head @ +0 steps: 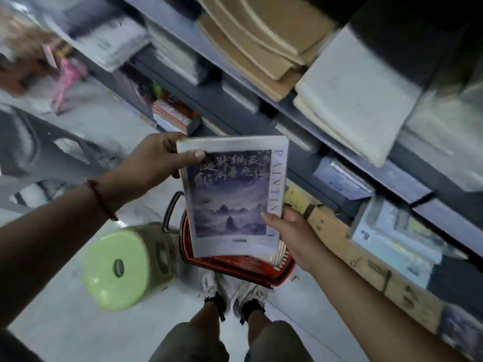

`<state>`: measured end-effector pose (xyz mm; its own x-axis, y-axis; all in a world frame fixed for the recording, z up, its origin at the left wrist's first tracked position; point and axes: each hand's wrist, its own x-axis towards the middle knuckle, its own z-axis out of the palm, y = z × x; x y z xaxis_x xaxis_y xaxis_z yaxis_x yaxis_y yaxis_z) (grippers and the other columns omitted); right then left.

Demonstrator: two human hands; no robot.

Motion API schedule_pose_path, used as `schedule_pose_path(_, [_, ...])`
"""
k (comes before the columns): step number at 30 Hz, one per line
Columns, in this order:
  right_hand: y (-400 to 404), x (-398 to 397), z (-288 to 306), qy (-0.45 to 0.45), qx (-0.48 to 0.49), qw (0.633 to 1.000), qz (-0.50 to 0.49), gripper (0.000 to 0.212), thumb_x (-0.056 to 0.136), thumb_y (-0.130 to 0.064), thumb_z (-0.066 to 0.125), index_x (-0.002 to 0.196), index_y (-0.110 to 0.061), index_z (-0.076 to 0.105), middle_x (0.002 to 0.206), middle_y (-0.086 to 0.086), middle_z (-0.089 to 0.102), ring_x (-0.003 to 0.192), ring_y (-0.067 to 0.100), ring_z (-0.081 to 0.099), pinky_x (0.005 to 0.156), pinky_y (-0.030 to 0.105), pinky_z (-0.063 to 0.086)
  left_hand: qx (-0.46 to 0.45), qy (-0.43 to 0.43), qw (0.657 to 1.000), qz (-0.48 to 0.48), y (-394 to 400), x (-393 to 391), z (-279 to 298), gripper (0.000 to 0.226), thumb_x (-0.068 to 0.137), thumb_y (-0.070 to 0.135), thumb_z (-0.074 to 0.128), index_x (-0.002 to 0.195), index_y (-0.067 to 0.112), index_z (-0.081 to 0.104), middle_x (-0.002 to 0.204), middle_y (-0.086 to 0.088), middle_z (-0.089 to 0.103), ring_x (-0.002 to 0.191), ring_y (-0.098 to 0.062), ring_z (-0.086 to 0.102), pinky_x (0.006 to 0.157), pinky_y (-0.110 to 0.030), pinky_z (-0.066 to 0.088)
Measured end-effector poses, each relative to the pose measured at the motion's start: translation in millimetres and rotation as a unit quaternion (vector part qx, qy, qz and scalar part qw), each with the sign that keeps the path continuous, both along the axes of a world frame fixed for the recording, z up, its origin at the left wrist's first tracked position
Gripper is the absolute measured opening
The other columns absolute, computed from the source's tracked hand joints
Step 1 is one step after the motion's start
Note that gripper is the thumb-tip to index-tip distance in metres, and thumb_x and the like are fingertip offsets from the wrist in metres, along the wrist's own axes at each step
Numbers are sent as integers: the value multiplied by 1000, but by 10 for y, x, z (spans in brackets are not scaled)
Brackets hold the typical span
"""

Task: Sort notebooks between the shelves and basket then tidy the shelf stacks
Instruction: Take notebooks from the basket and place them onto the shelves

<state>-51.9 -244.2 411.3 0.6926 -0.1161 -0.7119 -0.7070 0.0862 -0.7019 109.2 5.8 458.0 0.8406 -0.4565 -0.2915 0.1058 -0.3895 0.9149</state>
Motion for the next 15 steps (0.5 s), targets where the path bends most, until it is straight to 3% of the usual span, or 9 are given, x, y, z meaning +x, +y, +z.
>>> schedule_pose_path(2, [128,-84,490,-35,30,997,-63,22,93,-20,65,115,-21,68,114,2,74,109,22,68,97,40,52,-70,34,996,47,-42,-29,419,55,70,64,75,98,16,76,93,-10,76,81,-22,69,69,-38,57])
schedule_pose_path(5, [262,-201,1107,-94,46,989,-101,28,91,-23,66,118,-16,68,112,3,74,109,24,68,99,45,52,-171,119,977,43,-49,-172,932,43,77,51,77,107,20,77,114,-10,74,104,-27,70,86,-39,57])
schedule_pose_path(9, [249,-222,1662,-160,57,975,-144,43,74,-38,76,113,-22,69,109,-3,75,109,20,67,100,43,49,-173,213,961,-18,57,-523,1265,72,54,50,93,113,14,75,124,-17,68,112,-34,67,95,-43,56])
schedule_pose_path(13, [161,-252,2061,-218,112,951,-188,34,79,-21,69,112,-10,67,105,11,74,94,26,70,94,47,53,-158,259,951,-61,29,-1065,1407,75,49,43,97,114,13,75,117,-20,71,98,-32,71,74,-36,61])
schedule_pose_path(15, [110,-291,2269,-233,108,949,-185,36,81,-19,68,116,-9,66,109,14,73,98,31,69,97,51,51,-156,233,959,-49,-55,-1254,1508,75,49,47,96,114,16,75,112,-20,72,90,-32,71,71,-38,59])
